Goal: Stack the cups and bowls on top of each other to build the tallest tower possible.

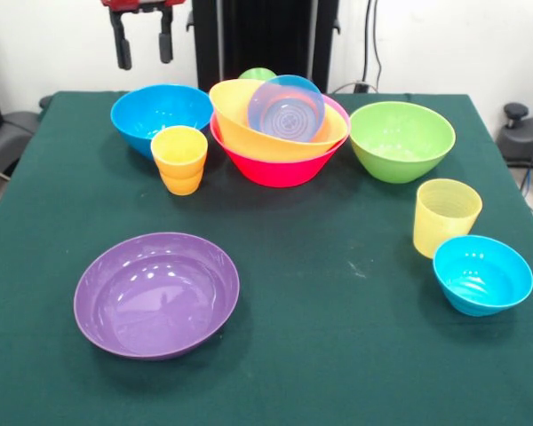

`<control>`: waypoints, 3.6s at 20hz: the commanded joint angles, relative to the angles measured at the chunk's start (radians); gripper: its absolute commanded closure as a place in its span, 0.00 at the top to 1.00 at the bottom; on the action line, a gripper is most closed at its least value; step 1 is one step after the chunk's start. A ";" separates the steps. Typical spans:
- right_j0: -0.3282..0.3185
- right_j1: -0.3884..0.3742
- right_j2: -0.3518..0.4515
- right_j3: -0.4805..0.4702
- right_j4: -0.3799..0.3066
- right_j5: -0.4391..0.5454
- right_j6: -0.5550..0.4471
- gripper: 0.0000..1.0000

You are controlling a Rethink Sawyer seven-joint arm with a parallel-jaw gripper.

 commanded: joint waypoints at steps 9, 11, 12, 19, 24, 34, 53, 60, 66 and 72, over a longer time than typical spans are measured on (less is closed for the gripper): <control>-0.029 0.086 0.164 -0.115 0.031 0.080 0.070 1.00; -0.037 0.095 0.175 -0.122 0.051 0.099 0.056 1.00; -0.040 0.100 0.181 -0.126 0.062 0.112 0.049 1.00; -0.060 0.116 0.215 -0.147 0.120 0.171 0.011 1.00; -0.068 0.131 0.226 -0.163 0.159 0.203 -0.011 1.00; -0.065 0.173 0.216 -0.211 0.194 0.220 0.045 1.00; -0.030 0.217 0.154 -0.265 0.162 0.136 0.256 1.00; -0.028 0.216 0.153 -0.262 0.160 0.125 0.259 1.00; -0.027 0.216 0.161 -0.254 0.137 0.081 0.245 1.00; -0.028 0.223 0.175 -0.247 0.088 -0.006 0.227 1.00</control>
